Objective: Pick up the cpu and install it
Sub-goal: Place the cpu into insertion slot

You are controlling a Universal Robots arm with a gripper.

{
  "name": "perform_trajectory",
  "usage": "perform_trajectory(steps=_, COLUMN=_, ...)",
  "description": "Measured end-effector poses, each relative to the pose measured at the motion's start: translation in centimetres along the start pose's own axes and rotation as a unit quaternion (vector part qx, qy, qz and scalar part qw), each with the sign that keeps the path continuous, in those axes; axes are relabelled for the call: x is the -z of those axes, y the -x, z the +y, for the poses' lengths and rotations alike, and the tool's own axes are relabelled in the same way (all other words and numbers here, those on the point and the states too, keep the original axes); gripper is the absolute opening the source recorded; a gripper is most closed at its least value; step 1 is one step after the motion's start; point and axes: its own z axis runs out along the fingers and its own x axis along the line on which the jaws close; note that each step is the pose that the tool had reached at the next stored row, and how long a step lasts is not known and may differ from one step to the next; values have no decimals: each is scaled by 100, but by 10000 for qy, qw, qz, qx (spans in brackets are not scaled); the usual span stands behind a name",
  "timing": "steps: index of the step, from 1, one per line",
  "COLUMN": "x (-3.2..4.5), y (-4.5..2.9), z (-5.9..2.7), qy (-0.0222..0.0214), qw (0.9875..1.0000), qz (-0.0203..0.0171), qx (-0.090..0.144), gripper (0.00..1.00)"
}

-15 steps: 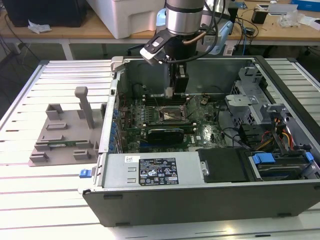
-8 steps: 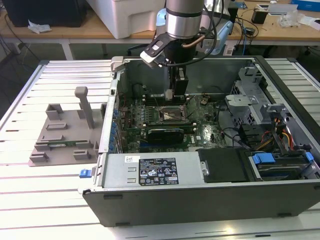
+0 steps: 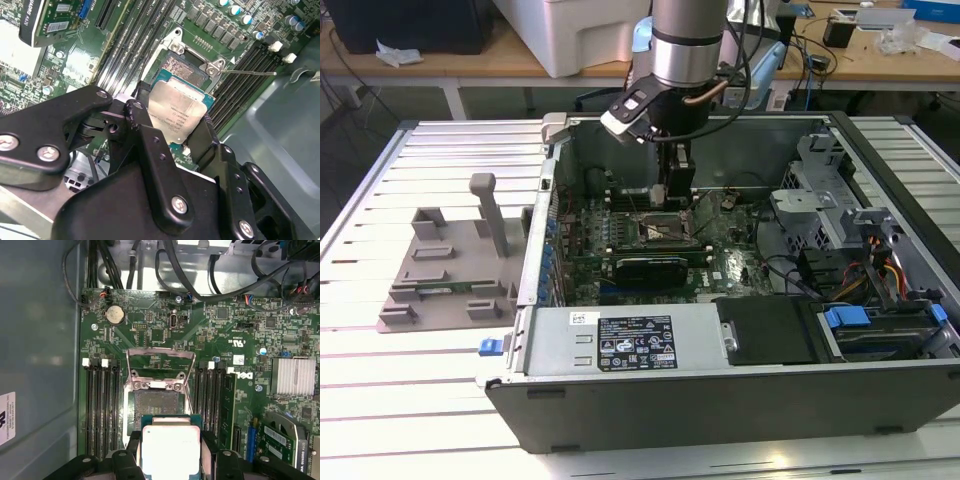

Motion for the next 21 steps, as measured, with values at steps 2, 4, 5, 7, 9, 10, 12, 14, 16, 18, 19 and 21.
perform_trajectory(steps=2, x=-15, y=-1, z=0, qy=0, qw=10000, qz=0, qx=0, gripper=55)
perform_trajectory(steps=4, x=-32, y=-1, z=1, qy=0, qw=10000, qz=0, qx=0, gripper=55)
perform_trajectory(steps=5, x=-42, y=-3, z=1, qy=0, qw=10000, qz=0, qx=0, gripper=55)
perform_trajectory(steps=7, x=-62, y=-11, z=1, qy=0, qw=10000, qz=0, qx=-1, gripper=55)
perform_trajectory(steps=9, x=-116, y=-39, z=4, qy=0, qw=10000, qz=0, qx=0, gripper=55)
perform_trajectory(steps=10, x=-139, y=-51, z=5, qy=-1, qw=10000, qz=-1, qx=0, gripper=55)
perform_trajectory(steps=12, x=-202, y=-82, z=9, qy=0, qw=10000, qz=0, qx=0, gripper=55)
perform_trajectory(steps=14, x=-252, y=-95, z=10, qy=0, qw=10000, qz=0, qx=1, gripper=55)
perform_trajectory(steps=16, x=-284, y=-100, z=11, qy=0, qw=10000, qz=0, qx=0, gripper=55)
perform_trajectory(steps=18, x=-304, y=-101, z=11, qy=0, qw=10000, qz=0, qx=0, gripper=55)
perform_trajectory(steps=19, x=-312, y=-101, z=12, qy=0, qw=10000, qz=0, qx=0, gripper=55)
perform_trajectory(steps=21, x=-330, y=-102, z=12, qy=0, qw=10000, qz=0, qx=0, gripper=55)
